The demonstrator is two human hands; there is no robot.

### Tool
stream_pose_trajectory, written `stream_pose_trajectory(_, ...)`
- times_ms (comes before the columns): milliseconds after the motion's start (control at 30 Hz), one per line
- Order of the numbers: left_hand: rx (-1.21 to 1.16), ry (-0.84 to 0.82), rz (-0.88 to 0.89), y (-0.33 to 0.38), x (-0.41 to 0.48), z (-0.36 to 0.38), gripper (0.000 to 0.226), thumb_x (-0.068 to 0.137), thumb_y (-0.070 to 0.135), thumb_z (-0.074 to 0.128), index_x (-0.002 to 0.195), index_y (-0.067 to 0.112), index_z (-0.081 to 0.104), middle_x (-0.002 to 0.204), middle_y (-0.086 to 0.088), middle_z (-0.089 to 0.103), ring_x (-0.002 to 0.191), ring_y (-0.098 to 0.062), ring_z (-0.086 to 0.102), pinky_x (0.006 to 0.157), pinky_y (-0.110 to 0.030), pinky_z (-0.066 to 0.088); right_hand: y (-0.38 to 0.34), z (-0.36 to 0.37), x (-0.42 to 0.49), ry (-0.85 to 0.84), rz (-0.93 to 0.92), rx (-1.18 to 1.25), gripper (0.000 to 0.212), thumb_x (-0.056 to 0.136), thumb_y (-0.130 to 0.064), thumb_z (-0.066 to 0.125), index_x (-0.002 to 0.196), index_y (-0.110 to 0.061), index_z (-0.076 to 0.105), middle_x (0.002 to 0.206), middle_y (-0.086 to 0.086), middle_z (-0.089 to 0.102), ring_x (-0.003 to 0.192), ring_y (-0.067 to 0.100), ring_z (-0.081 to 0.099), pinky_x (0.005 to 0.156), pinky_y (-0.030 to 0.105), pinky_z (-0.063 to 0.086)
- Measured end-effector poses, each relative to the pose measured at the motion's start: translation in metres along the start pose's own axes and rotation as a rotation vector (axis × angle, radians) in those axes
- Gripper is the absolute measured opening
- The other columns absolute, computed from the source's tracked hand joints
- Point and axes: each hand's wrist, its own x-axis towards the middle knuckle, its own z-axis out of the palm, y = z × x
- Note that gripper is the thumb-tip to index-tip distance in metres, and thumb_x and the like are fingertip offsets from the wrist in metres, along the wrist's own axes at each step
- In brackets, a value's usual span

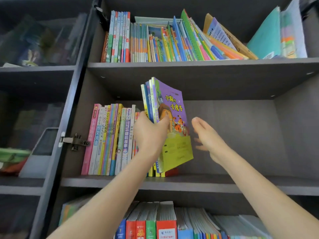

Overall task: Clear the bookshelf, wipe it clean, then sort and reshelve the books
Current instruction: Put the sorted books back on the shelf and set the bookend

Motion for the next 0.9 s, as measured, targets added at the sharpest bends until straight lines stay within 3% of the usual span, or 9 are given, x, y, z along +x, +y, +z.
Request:
stream_pose_trajectory(100, 0.071, -0.040, -0.031, -0.015, -0.020, 0.043, 0.026, 0.085, 0.038, 0.068, 0.090, 0.016, 0.054, 0.077, 0.008, 0.058, 0.068, -0.009, 0.056, 0.053, -0.015, 0.038, 0.011, 0.003, 0.000, -0.127, 0.046, -0.053, 0.067, 0.089, -0.067, 0.042, 0.146, -0.033, 0.034, 0.143, -0.014, 0.047, 0.127, 0.009, 0.048, 0.109, 0.036, 0.037)
stream_pose_trajectory(200, 0.144, -0.067, -0.053, -0.033, -0.029, 0.076, 0.029, 0.086, 0.034, 0.068, 0.097, 0.013, 0.052, 0.091, 0.001, 0.064, 0.083, -0.017, 0.063, 0.066, -0.025, 0.051, 0.031, 0.004, 0.010, -0.115, 0.159, -0.043, 0.063, 0.094, -0.063, 0.036, 0.149, -0.031, 0.032, 0.142, -0.008, 0.047, 0.113, 0.008, 0.050, 0.091, 0.024, 0.042)
stream_pose_trajectory(367, 0.292, -0.197, 0.019, -0.055, -0.015, 0.082, 0.032, 0.090, 0.037, 0.062, 0.108, 0.015, 0.047, 0.095, 0.006, 0.058, 0.083, -0.010, 0.057, 0.058, -0.013, 0.038, 0.032, 0.012, 0.008, -0.248, 0.296, 0.197, 0.056, 0.091, -0.068, 0.033, 0.129, -0.033, 0.057, 0.127, 0.000, 0.062, 0.119, 0.020, 0.055, 0.106, 0.050, 0.040)
stream_pose_trajectory(467, 0.106, -0.464, -0.058, -0.062, -0.003, 0.064, 0.020, 0.097, 0.045, 0.047, 0.096, 0.025, 0.051, 0.086, 0.011, 0.056, 0.085, -0.010, 0.057, 0.068, -0.020, 0.043, 0.027, 0.017, -0.001, -0.313, 0.204, 0.131, 0.074, 0.080, -0.076, 0.039, 0.143, -0.039, 0.036, 0.138, -0.005, 0.052, 0.125, 0.018, 0.050, 0.107, 0.050, 0.038)
stream_pose_trajectory(567, 0.002, -0.619, -0.137, -0.067, 0.001, 0.049, 0.036, 0.100, 0.050, 0.029, 0.081, 0.030, 0.052, 0.082, 0.011, 0.060, 0.080, -0.005, 0.058, 0.069, -0.019, 0.042, 0.029, 0.025, -0.004, -0.315, 0.129, 0.070, 0.081, 0.080, -0.072, 0.041, 0.150, -0.045, 0.010, 0.152, -0.010, 0.033, 0.135, 0.014, 0.037, 0.110, 0.043, 0.032)
stream_pose_trajectory(667, 0.176, -0.565, -0.022, -0.071, 0.005, 0.050, 0.048, 0.103, 0.040, 0.028, 0.077, 0.012, 0.058, 0.074, -0.004, 0.061, 0.070, -0.015, 0.058, 0.064, -0.023, 0.044, 0.029, 0.031, -0.001, -0.303, 0.099, 0.030, 0.065, 0.093, -0.054, 0.040, 0.150, -0.042, 0.012, 0.144, -0.010, 0.041, 0.123, 0.009, 0.043, 0.100, 0.032, 0.035)
stream_pose_trajectory(733, 0.291, -0.489, 0.051, -0.072, 0.011, 0.053, 0.045, 0.103, 0.035, 0.033, 0.069, 0.014, 0.054, 0.065, 0.002, 0.054, 0.058, -0.009, 0.051, 0.054, -0.018, 0.039, 0.028, 0.033, -0.001, -0.333, 0.098, -0.002, 0.062, 0.096, -0.049, 0.042, 0.150, -0.042, 0.011, 0.135, -0.014, 0.044, 0.116, 0.006, 0.045, 0.097, 0.031, 0.037)
stream_pose_trajectory(833, 0.351, -0.412, 0.129, -0.072, 0.017, 0.050, 0.039, 0.101, 0.029, 0.043, 0.065, 0.019, 0.053, 0.061, 0.009, 0.051, 0.053, -0.003, 0.046, 0.046, -0.010, 0.033, 0.031, 0.030, 0.001, -0.420, 0.079, -0.088, 0.065, 0.096, -0.044, 0.048, 0.147, -0.047, 0.007, 0.133, -0.014, 0.046, 0.115, 0.007, 0.050, 0.099, 0.037, 0.041)
stream_pose_trajectory(900, 0.314, -0.420, 0.117, -0.072, 0.017, 0.049, 0.031, 0.100, 0.029, 0.047, 0.082, 0.013, 0.067, 0.074, 0.005, 0.063, 0.061, -0.001, 0.051, 0.052, -0.008, 0.037, 0.031, 0.027, -0.001, -0.432, 0.074, -0.120, 0.067, 0.096, -0.042, 0.049, 0.147, -0.047, 0.007, 0.137, -0.011, 0.047, 0.122, 0.013, 0.050, 0.103, 0.046, 0.042)
